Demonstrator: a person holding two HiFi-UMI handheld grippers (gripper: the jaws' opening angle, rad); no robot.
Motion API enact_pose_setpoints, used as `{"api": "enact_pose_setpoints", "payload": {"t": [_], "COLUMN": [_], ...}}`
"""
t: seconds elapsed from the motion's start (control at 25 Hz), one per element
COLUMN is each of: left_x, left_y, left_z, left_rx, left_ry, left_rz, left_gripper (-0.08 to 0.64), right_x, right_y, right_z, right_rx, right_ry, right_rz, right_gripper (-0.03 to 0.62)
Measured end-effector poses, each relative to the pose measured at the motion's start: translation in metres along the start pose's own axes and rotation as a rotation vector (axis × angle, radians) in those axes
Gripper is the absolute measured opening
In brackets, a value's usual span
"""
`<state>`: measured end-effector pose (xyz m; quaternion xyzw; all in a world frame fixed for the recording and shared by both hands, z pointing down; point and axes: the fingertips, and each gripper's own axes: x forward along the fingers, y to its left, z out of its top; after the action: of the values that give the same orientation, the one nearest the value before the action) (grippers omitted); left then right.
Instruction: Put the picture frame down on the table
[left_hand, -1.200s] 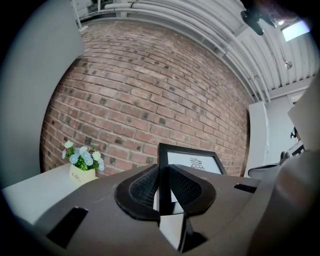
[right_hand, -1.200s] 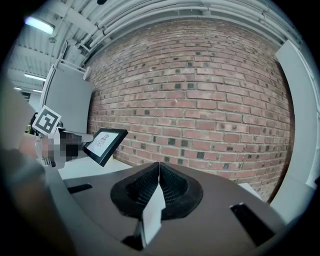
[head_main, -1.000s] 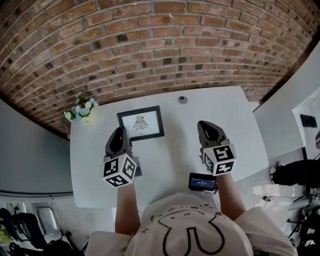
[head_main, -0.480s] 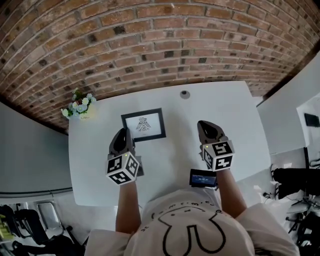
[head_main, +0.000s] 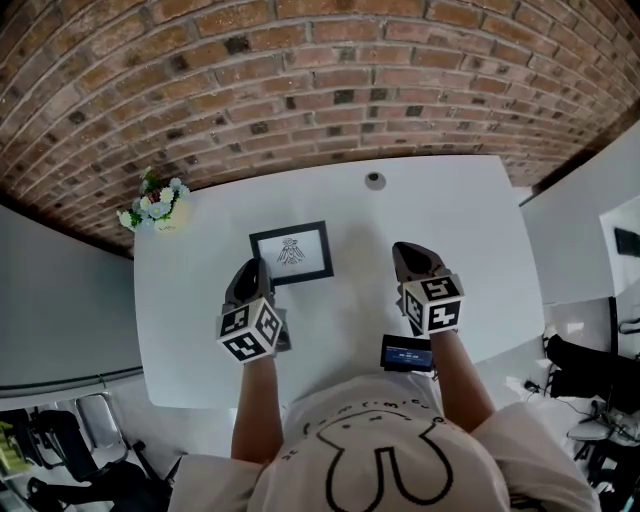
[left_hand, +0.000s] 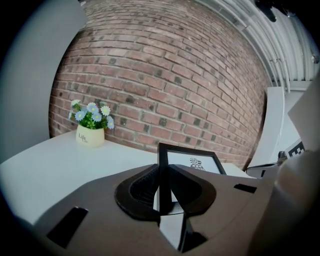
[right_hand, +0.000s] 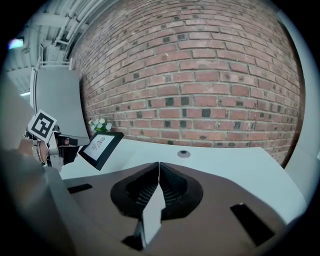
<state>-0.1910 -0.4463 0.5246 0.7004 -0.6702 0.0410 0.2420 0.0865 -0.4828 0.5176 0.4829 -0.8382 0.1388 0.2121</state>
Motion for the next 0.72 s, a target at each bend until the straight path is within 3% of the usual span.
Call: {"api": "enact_pose_setpoints", "payload": {"t": [0.72], "left_x": [0.032], "left_y": [0.023], "left_z": [-0.063], "left_rx": [-0.081], "left_ry": [0.196], "left_rz": [0.059], "left_gripper": [0.069], "right_x": [0.037], "right_y": [-0.002], "right_z": [-0.045], "right_rx": [0.092], "right_ry": [0.137], "right_rz": [0.015], "right_gripper": [0.017]}}
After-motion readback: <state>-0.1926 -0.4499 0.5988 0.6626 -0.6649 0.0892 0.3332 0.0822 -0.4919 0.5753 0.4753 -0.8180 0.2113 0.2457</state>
